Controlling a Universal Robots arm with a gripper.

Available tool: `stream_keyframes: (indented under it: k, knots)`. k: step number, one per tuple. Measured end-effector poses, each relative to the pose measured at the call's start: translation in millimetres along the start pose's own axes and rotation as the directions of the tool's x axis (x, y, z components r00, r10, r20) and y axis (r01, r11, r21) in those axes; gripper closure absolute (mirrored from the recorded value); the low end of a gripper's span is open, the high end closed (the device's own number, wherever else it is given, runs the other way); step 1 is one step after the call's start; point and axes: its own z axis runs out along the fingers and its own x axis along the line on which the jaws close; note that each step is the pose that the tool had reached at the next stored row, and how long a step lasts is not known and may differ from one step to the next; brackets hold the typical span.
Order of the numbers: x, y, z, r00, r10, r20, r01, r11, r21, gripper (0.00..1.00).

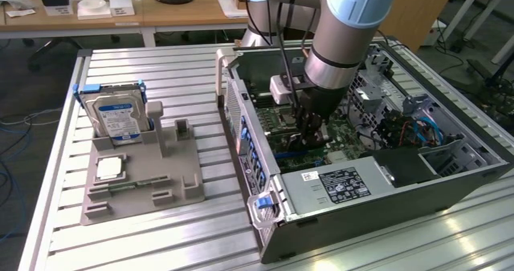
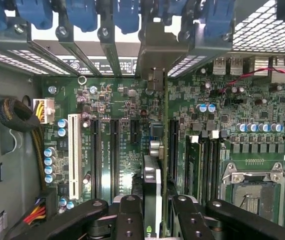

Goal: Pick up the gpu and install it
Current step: 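Insert the gpu into the slot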

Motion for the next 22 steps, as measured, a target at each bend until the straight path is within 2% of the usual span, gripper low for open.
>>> stream_keyframes:
  k: [22]
  knots:
    - [0.4,2.1,4.6,1.0,0.0,-0.0007,0.0,1.0,-0.0004,0.73]
